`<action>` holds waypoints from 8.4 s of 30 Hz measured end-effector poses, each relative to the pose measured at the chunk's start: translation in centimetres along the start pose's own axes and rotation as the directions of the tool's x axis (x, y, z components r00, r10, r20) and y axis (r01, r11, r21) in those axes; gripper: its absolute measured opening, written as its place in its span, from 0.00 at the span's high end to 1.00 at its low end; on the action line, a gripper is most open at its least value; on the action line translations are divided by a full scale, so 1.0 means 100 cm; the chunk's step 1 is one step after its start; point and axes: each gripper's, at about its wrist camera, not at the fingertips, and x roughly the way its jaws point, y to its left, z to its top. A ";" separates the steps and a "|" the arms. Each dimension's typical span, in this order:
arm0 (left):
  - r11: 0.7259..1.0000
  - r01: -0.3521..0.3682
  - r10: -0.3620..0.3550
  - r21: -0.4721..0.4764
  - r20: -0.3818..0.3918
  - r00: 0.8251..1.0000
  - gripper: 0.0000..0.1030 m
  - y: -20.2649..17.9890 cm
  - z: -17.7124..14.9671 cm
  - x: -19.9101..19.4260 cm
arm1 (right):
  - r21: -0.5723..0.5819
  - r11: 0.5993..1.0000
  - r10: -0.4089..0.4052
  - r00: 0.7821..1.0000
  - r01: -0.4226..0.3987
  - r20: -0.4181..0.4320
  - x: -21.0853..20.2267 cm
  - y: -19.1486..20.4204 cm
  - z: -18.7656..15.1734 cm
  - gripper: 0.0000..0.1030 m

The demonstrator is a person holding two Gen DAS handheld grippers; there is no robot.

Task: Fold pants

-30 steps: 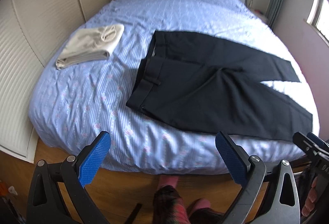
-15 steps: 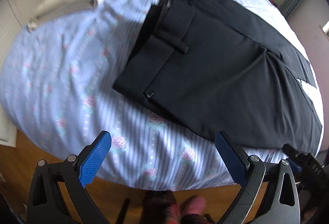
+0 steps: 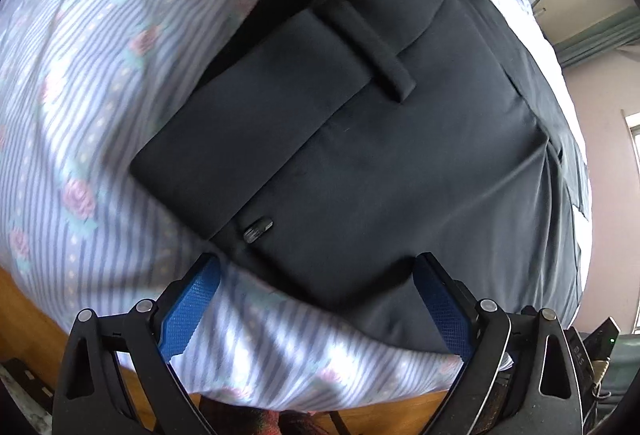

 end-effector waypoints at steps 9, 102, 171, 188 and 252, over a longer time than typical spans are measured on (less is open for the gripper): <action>0.992 -0.021 0.023 0.126 -0.015 1.000 0.78 -0.034 0.024 -0.013 | 0.016 0.996 -0.087 0.994 0.086 0.059 -0.002 -0.005 0.047 0.78; 0.704 0.124 -0.029 0.699 -0.146 0.989 0.24 -0.447 -0.055 0.005 | 0.117 0.986 -0.134 0.982 0.119 0.132 -0.241 -0.228 0.179 0.34; 0.796 -0.048 0.140 0.604 -0.107 0.984 0.63 -0.737 0.172 0.235 | 0.058 0.998 0.006 0.980 -0.018 0.201 -0.093 -0.202 0.679 0.35; 0.764 -0.049 -0.043 0.643 0.127 0.991 0.30 -0.668 0.075 0.049 | -0.379 0.906 -0.054 0.940 0.188 0.337 -0.232 -0.144 0.549 0.30; 0.983 0.073 -0.056 -0.169 0.105 0.993 0.79 -0.060 0.201 -0.025 | -0.584 0.801 -0.296 0.933 0.128 -0.202 0.027 0.168 0.121 0.46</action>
